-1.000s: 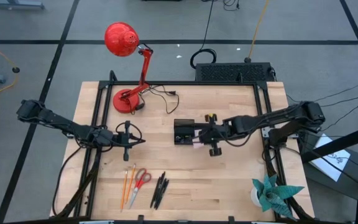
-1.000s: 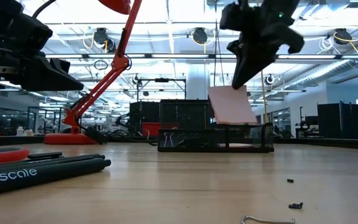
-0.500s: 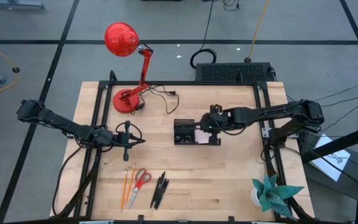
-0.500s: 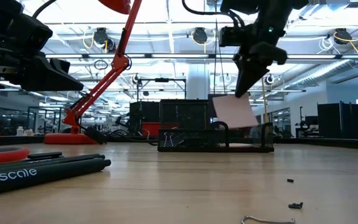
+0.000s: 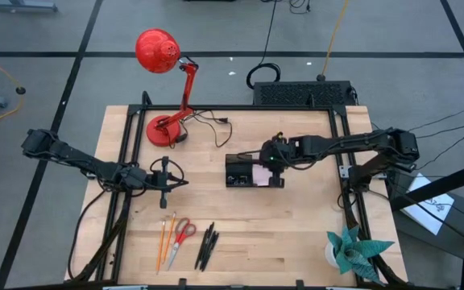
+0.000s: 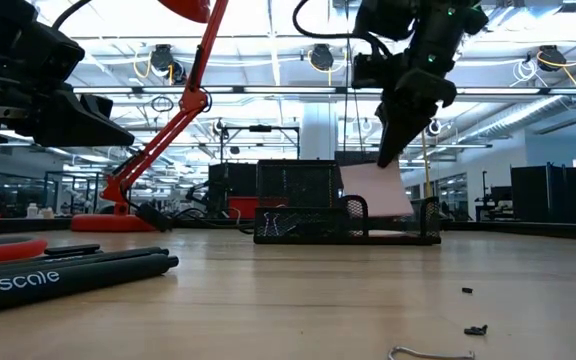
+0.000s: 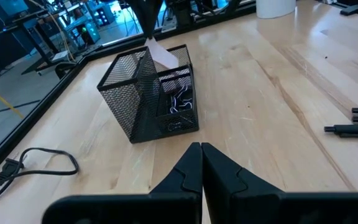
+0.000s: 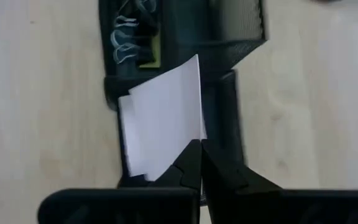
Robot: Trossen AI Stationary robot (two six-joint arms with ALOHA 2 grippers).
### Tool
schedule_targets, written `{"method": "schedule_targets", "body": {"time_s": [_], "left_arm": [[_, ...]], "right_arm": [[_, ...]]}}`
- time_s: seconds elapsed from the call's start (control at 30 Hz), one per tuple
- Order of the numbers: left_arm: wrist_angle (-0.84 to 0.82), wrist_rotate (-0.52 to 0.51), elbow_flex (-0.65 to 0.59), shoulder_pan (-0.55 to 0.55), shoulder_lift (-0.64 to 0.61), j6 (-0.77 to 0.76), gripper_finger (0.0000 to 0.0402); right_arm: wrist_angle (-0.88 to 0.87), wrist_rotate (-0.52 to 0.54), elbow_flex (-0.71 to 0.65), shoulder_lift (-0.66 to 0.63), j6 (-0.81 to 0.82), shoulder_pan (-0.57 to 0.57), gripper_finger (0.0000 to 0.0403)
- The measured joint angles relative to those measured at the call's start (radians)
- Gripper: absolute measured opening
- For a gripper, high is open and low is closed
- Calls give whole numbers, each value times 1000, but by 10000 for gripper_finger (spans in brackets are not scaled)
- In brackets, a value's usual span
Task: Pick and place office supplies into organizer
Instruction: Put the pink sticky notes into the black desk organizer
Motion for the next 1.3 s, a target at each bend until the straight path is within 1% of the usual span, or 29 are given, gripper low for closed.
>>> {"method": "schedule_targets", "body": {"time_s": [0.1, 0.3, 0.6, 1.0, 1.3], "left_arm": [[0, 0, 0, 0, 0, 0, 5], [0, 0, 0, 0, 0, -1, 5], [0, 0, 0, 0, 0, 4, 5], [1, 0, 0, 0, 0, 3, 5], [1, 0, 0, 0, 0, 2, 5]], "right_arm": [[19, -1, -11, 0, 13, 0, 0], [89, -28, -76, 0, 25, -2, 0], [91, -28, -128, 2, 10, -2, 0], [155, -25, -131, 9, -10, -2, 0], [155, -24, -131, 9, 44, -11, 0]]}}
